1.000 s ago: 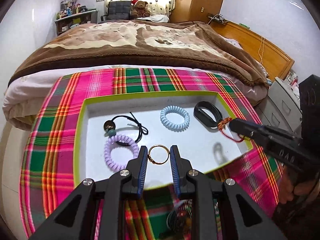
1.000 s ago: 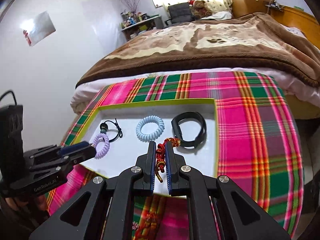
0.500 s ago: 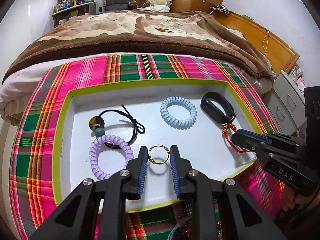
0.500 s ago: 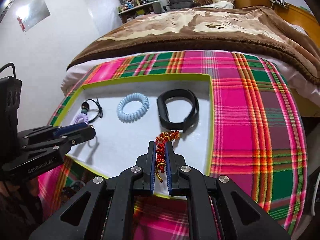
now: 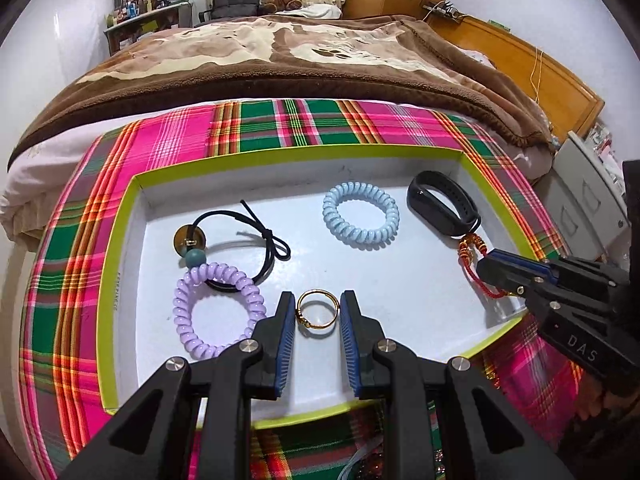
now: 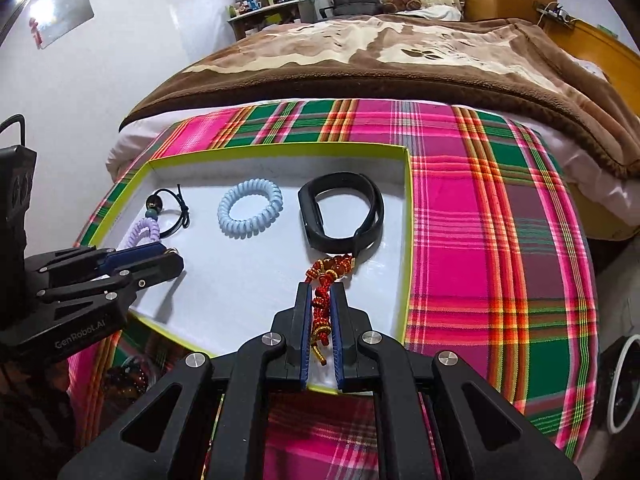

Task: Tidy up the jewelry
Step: 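Carry the gold ring with the left tool while the right tool carries the orange strand into the box, then open the left tool to drop the ring while the right tool releases the orange strand, then move both open tools back over the remaining jewelry, then grasp the grey cord bracelet with the right tool, then grasp the brown beaded bracelet with the left tool while the right tool holds the grey cord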

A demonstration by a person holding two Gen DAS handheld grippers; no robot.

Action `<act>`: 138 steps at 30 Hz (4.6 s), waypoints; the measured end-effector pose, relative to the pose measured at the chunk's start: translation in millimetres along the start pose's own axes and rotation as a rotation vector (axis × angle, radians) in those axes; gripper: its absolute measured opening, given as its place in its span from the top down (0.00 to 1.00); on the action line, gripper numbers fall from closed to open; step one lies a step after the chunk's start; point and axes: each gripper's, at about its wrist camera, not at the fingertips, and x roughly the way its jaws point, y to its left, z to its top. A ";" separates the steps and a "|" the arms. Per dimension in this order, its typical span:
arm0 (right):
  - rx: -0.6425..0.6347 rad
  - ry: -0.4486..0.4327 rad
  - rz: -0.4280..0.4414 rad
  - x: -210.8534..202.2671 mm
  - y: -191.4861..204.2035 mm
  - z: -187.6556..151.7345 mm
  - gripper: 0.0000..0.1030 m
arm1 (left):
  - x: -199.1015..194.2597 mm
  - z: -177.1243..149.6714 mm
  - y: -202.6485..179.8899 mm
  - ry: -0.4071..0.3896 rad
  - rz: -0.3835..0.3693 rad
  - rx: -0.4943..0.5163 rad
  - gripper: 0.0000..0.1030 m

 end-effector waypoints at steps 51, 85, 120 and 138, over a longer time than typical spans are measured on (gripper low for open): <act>0.011 -0.066 0.128 -49.7 51.8 -62.0 0.70 | -96.4 -89.7 49.5 -0.108 -0.004 -0.201 0.53; -0.057 0.023 0.130 -11.5 97.9 -55.0 0.91 | -100.1 -127.9 74.8 -0.079 -0.036 -0.251 0.53; 0.093 -0.035 0.465 -78.8 82.8 -106.8 0.92 | -102.2 -122.1 52.6 -0.074 -0.032 -0.209 0.53; 0.230 -0.148 0.316 -111.6 16.6 -123.6 0.92 | -67.1 -99.8 -12.9 -0.029 -0.047 -0.057 0.46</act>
